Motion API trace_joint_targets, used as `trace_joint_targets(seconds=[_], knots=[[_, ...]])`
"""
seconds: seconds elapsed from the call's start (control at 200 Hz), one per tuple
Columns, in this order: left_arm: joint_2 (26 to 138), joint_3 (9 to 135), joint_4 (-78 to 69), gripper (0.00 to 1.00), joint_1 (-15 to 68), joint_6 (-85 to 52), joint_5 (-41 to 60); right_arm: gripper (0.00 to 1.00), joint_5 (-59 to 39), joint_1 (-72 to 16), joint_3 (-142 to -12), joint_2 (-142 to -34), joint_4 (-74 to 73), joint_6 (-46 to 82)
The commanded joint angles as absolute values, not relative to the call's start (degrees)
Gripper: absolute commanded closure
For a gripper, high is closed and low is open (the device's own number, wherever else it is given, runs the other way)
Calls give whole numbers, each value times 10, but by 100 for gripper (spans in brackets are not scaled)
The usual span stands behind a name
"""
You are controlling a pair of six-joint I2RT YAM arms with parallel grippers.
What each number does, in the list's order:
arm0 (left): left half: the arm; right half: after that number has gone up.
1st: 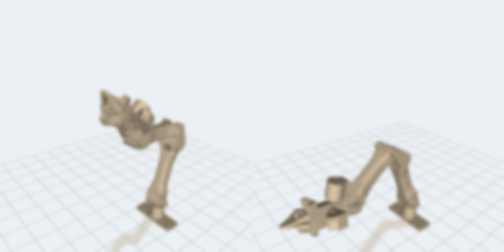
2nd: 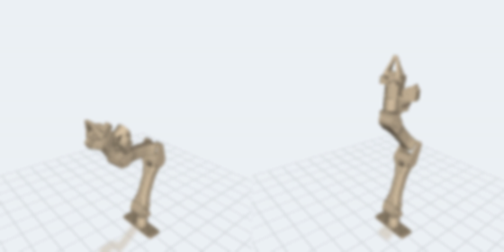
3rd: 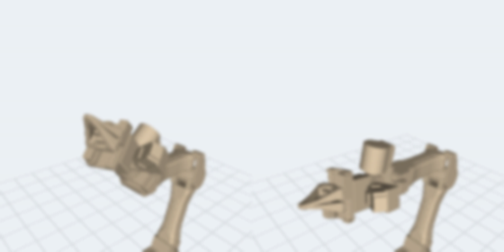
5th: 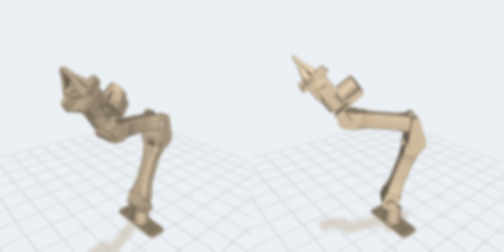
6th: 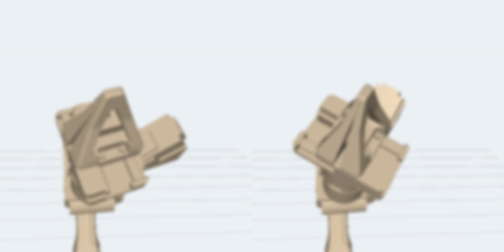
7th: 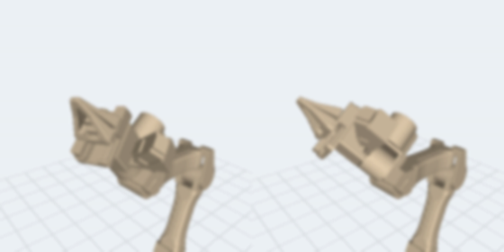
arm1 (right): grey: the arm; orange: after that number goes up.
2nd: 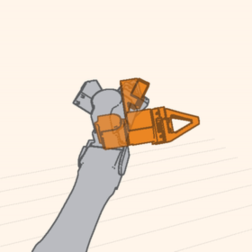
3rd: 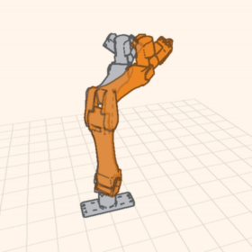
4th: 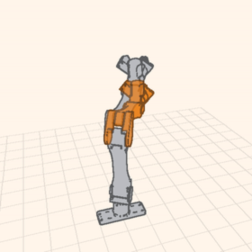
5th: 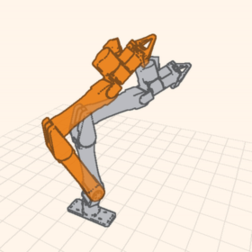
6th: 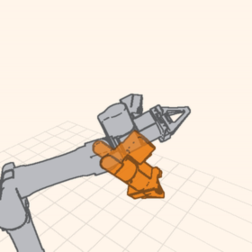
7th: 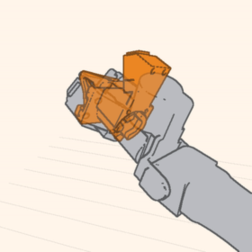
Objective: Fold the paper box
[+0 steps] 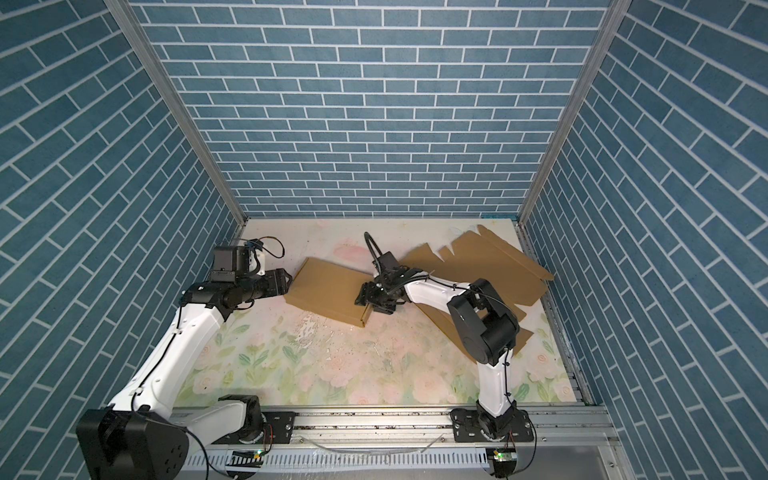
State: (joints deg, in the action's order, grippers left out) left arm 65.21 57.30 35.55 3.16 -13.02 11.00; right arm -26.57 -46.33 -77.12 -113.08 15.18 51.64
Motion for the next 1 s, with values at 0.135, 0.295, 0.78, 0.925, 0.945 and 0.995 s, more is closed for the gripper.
trace_joint_targets(seconds=[0.135,0.295,0.78,0.925,0.945,0.995], knots=[[617,596,418,27,18,-135,89,29,-324,-481,-865,-1137,284,412],[602,577,421,31,17,-143,95,25,-172,-448,-961,-1150,452,243],[572,537,407,32,57,-181,116,19,-262,-427,-1262,-1391,459,198],[566,541,407,32,57,-180,116,27,-299,-457,-1209,-1374,414,261],[564,541,407,32,57,-179,116,29,-301,-462,-1195,-1367,403,273],[562,545,410,32,57,-179,115,30,-309,-474,-1156,-1350,371,304]])
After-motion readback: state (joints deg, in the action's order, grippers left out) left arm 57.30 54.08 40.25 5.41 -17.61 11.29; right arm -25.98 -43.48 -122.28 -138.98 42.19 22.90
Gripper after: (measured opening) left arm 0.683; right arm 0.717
